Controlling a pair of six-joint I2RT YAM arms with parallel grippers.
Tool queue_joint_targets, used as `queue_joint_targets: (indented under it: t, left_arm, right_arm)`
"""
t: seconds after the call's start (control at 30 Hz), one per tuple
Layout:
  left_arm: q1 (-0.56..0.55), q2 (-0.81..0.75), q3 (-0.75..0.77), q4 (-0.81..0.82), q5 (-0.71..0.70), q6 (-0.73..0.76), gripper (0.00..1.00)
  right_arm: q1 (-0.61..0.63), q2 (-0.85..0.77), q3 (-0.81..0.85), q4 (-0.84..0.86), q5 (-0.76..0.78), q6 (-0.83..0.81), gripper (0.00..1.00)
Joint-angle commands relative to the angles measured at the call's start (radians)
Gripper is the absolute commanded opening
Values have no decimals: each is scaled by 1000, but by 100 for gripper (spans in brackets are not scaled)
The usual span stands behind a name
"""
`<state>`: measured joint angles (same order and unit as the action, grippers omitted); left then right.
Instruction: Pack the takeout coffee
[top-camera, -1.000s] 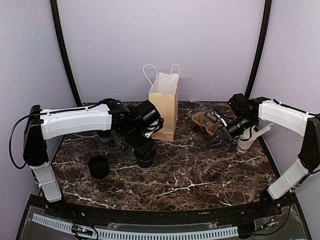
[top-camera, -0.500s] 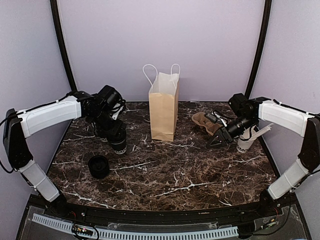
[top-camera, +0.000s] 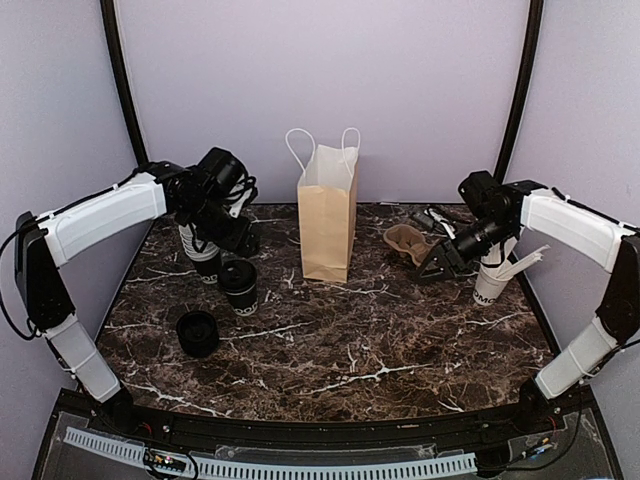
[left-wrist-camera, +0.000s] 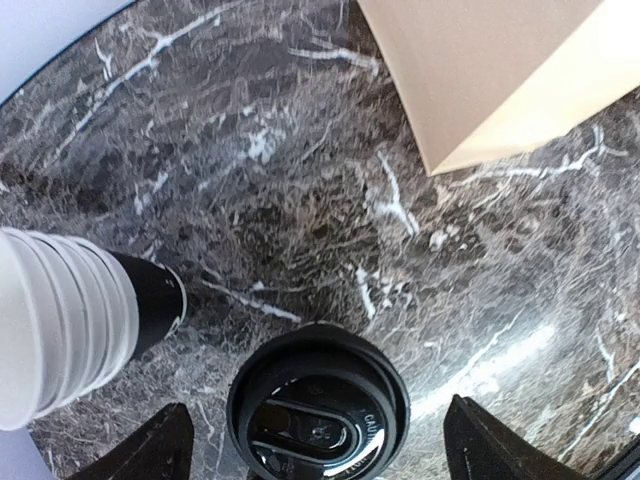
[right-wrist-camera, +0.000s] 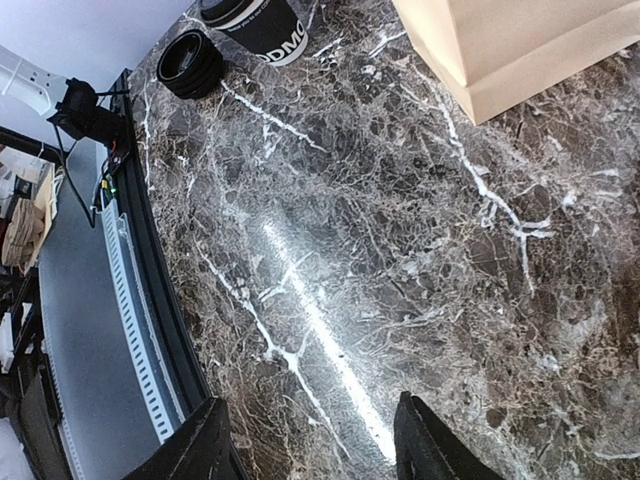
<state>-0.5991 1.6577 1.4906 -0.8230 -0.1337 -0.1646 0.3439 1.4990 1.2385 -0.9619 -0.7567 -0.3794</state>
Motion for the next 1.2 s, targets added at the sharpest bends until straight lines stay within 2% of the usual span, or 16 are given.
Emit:
queue_joint_targets:
  t: [0.0, 0.2, 0.33, 0.43, 0.6, 0.73, 0.87, 0.93, 1.0, 1.17]
  left_arm:
    - [4, -50, 138, -73, 17, -6, 90]
    - [4, 22, 327, 61, 124, -132, 80]
    - [4, 117, 476, 161, 175, -232, 78]
    - [4, 205, 582, 168, 189, -272, 77]
    - [4, 402, 840, 92, 218, -299, 75]
    - [4, 462, 873, 118, 235, -307, 71]
    - [4, 483, 873, 151, 233, -312, 55]
    - [4, 486, 872, 162, 233, -310, 41]
    - [4, 486, 870, 175, 237, -307, 31]
    - [4, 483, 878, 181, 278, -280, 14]
  right_arm:
    - [-9, -25, 84, -35, 46, 8, 58]
    - [-13, -11, 131, -7, 117, 25, 58]
    - [-13, 5, 142, -2, 150, 32, 57]
    - [-13, 1, 140, 2, 175, 35, 57]
    - [-13, -12, 111, 13, 196, 39, 57]
    - [-13, -21, 86, 30, 203, 38, 57]
    - [-13, -22, 67, 47, 201, 40, 57]
    - [-13, -20, 60, 55, 198, 40, 57]
    - [-13, -15, 56, 59, 198, 40, 56]
    - [-13, -9, 52, 68, 214, 39, 56]
